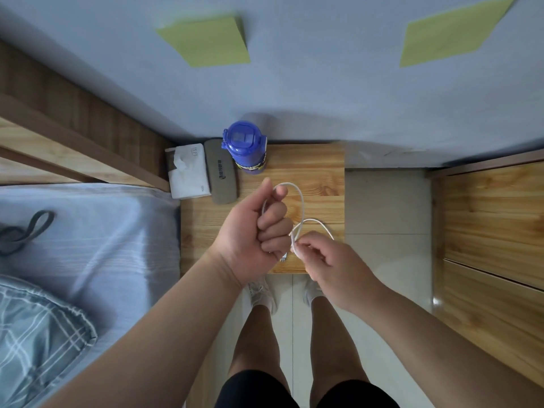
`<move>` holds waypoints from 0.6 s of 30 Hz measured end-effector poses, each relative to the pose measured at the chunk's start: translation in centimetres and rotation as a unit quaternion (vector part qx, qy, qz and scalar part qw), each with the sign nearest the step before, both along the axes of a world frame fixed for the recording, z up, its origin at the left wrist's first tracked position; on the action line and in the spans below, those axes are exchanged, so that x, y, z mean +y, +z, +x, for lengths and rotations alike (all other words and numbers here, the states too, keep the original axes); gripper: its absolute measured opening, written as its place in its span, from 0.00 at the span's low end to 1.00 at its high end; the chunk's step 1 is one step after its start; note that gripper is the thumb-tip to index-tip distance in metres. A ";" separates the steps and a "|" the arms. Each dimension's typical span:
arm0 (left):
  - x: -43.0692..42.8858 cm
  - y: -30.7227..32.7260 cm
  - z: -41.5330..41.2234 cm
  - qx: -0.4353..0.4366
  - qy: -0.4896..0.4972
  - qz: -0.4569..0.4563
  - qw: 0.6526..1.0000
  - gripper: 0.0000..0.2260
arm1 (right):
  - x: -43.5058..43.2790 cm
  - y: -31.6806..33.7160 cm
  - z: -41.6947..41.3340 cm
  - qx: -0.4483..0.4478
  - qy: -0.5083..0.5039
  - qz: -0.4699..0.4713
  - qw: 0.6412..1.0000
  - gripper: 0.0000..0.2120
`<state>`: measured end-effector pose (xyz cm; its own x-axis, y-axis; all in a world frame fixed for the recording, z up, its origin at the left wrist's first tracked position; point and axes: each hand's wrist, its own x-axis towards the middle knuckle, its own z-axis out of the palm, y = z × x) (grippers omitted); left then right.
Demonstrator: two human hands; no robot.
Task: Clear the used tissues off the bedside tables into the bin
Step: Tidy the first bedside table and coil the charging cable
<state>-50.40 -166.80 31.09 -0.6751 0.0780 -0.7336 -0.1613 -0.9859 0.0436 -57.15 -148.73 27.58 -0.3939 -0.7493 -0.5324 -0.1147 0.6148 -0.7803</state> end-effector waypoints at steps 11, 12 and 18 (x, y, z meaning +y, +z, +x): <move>-1.1 -0.3 1.3 -0.086 -0.084 -0.328 0.937 0.22 | -0.3 1.3 -1.2 0.136 0.203 -0.016 0.970 0.17; -0.9 -0.4 1.3 -0.082 -0.101 -0.344 0.930 0.20 | -0.4 1.6 -1.2 0.145 0.222 -0.029 0.964 0.17; -0.8 -0.6 1.0 -0.103 -0.053 -0.199 0.973 0.16 | -0.1 2.8 -1.3 0.060 0.081 -0.067 0.993 0.10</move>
<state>-49.35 -167.56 30.52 -0.5137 -0.1785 -0.8392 -0.3063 -0.8755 0.3737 -58.45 -148.80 30.35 -0.3172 -0.8690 -0.3797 -0.3006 0.4718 -0.8289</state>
